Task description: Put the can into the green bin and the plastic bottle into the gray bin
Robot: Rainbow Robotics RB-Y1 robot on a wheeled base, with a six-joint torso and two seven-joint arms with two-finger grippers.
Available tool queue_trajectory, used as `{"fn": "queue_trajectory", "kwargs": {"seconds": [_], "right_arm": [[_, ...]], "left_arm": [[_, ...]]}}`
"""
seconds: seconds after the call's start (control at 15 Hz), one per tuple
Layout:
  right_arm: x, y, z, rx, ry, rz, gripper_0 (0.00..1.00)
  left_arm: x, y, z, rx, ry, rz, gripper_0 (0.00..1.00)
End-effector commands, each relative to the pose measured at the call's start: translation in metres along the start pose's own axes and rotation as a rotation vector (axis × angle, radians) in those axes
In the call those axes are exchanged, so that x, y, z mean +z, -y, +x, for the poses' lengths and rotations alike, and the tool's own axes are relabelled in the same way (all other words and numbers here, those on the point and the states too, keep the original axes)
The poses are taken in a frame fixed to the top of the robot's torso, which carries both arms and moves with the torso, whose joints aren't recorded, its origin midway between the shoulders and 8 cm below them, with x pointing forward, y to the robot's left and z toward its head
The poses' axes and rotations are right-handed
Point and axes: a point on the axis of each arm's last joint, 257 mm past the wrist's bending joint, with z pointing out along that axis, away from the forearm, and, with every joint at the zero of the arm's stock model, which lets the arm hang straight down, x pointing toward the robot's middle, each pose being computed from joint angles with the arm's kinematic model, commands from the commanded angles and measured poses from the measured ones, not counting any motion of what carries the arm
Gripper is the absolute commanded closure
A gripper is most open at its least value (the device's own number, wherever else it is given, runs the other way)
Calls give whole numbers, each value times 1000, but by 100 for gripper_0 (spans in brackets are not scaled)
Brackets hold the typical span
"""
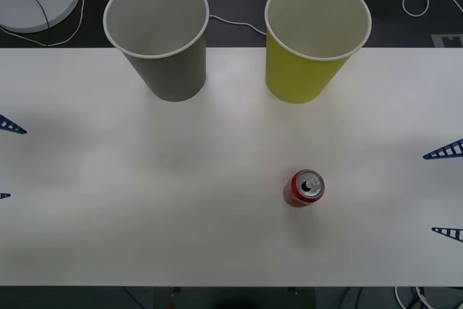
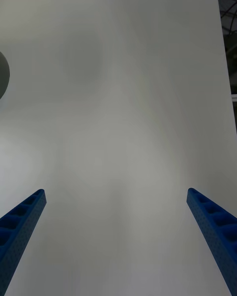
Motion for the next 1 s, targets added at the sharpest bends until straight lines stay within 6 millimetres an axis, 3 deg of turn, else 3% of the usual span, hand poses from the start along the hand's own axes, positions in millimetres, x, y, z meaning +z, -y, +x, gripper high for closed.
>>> {"fn": "queue_trajectory", "kwargs": {"seconds": [0.07,0.47,1.0], "right_arm": [[0,0,0,0,0,0,0],[-5,8,-5,-16,14,22,0],[16,3,27,29,130,74,0]], "left_arm": [[0,0,0,0,0,0,0],[0,0,0,0,0,0,0],[0,0,0,0,0,0,0]]}}
